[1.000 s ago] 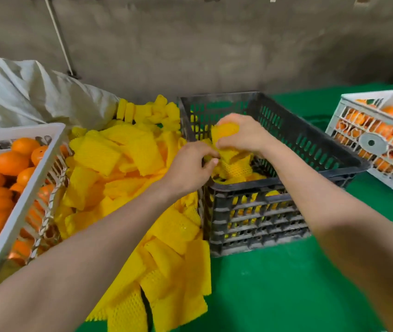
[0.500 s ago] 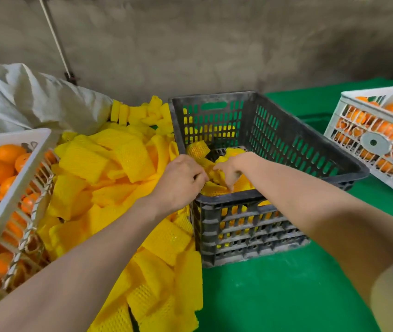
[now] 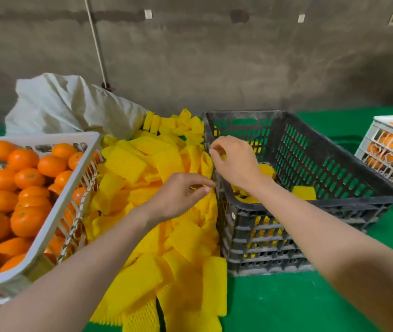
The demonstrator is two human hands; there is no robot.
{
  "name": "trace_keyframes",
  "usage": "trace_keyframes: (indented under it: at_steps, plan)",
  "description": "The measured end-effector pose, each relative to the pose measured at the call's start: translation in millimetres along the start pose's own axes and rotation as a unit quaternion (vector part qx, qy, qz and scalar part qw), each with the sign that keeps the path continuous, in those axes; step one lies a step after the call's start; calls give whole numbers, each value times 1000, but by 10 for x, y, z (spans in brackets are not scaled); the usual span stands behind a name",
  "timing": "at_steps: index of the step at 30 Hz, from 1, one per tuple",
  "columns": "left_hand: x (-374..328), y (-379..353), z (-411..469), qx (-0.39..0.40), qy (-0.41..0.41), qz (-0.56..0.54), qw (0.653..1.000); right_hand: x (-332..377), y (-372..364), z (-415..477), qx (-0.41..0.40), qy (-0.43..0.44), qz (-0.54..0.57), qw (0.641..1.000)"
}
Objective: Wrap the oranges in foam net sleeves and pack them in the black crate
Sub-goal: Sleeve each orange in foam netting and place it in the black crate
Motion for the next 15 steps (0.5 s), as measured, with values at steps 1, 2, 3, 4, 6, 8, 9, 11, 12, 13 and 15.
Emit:
trace_keyframes:
  at_steps: [1,2,3,4,6,8,9,11,12,13,15]
  plan:
    - [31,141,-66,-15,8,-3,1000,168,50,-30,-22,7,42,999]
    - [70,285,-138,-34,16,-13,999,343,67,-69,-32,22,78,996]
    - [120,426,-218,-55,27,-28,998,520,40,-111,-29,41,105,993]
    - [182,565,-313,-76,41,-39,995,691,-39,-159,-10,61,124,990]
    - [304,803,-522,-110,70,-31,991,990,-349,-270,73,94,132,984]
    - [431,981,-730,-128,94,-13,987,1191,-800,-394,184,100,87,974]
    - [490,1047,-830,-131,107,-8,986,1255,-1032,-460,239,96,54,965]
    - [585,1150,-1002,-133,134,-5,982,1357,-1439,-579,318,107,-9,942]
    - [621,1194,-1076,-134,144,-4,981,1396,-1600,-623,341,115,-37,932]
    - [648,1236,-1142,-136,151,0,979,1420,-1728,-655,356,112,-61,926]
    - [682,1321,-1260,-145,156,15,977,1421,-1905,-689,368,83,-96,921]
Point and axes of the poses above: each hand's wrist, its own z-axis towards the middle knuckle, its own y-axis out of the back of the hand, x = y × z, the point moved 6 cm from there along z, towards the middle knuckle, and after that the axes turned 14 degrees about -z, right-handed, at the moved point
